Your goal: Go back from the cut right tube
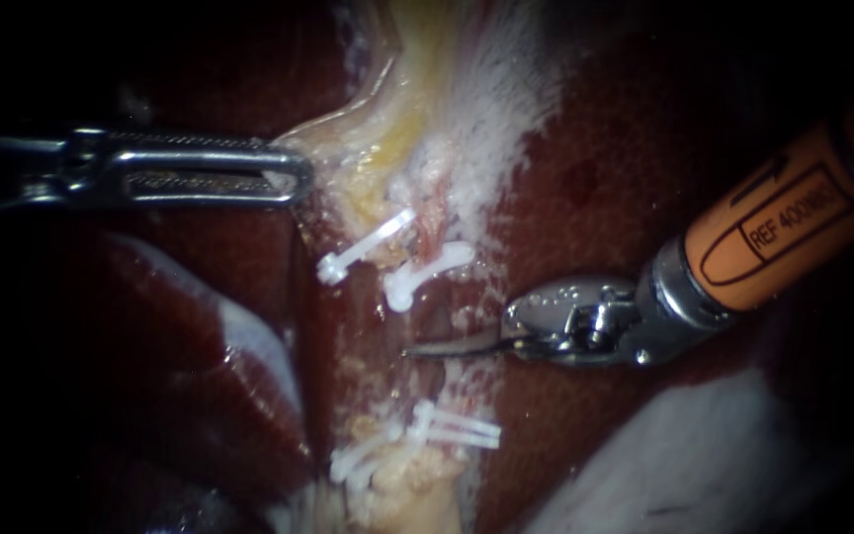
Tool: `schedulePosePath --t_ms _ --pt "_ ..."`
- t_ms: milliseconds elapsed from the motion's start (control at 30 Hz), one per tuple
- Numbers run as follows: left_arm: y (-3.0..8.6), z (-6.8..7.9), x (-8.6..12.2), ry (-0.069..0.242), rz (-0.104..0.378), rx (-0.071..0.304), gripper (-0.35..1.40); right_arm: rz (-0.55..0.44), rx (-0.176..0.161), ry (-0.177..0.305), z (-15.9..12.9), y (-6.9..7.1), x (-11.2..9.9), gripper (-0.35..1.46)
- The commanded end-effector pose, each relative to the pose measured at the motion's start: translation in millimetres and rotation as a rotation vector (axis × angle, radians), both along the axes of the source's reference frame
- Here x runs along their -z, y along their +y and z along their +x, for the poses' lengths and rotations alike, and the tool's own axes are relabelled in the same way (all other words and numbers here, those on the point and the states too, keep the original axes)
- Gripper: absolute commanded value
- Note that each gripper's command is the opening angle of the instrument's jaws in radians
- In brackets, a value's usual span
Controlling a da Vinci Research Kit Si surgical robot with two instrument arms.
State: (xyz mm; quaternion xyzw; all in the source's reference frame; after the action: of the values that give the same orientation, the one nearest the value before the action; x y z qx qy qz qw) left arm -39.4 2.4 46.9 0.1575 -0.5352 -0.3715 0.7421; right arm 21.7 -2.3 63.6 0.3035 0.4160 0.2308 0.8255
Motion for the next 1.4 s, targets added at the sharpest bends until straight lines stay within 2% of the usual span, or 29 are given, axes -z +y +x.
schedulePosePath --t_ms 33,233,300,433,467,600,967,1300,1400 --pt "0.0 0.0 0.0 0.000 0.000 0.000 -0.25 0.000 0.000 0.000 0.0 0.0 0.0 -0.35" --pt "0.0 0.0 0.0 0.000 0.000 0.000 -0.25 -0.001 0.000 0.000 0.0 -0.1 -0.1 -0.35" --pt "0.0 0.0 0.0 0.000 0.000 0.000 -0.25 0.004 0.011 0.004 0.0 -0.3 -0.3 -0.35" --pt "-0.1 0.0 0.0 -0.002 0.000 -0.002 -0.25 0.021 -0.002 0.007 0.1 -0.8 -0.8 -0.35" --pt "-0.1 0.0 0.0 -0.002 0.000 -0.002 -0.25 0.030 -0.006 0.003 0.2 -0.9 -0.9 -0.25" --pt "-0.1 0.1 0.0 -0.002 0.000 -0.002 -0.25 0.040 -0.002 0.006 0.2 -0.9 -0.9 -0.16" --pt "-0.1 0.1 -0.1 -0.002 0.000 -0.002 -0.25 0.044 -0.003 0.015 0.1 -0.7 -0.7 0.31" --pt "-0.2 0.1 -0.1 -0.002 -0.001 -0.002 -0.25 0.046 -0.005 0.021 -0.1 -0.6 -0.7 0.52" --pt "-0.2 0.1 -0.1 -0.002 -0.001 -0.003 -0.25 0.046 -0.003 0.022 -0.4 -0.6 -0.7 0.51"
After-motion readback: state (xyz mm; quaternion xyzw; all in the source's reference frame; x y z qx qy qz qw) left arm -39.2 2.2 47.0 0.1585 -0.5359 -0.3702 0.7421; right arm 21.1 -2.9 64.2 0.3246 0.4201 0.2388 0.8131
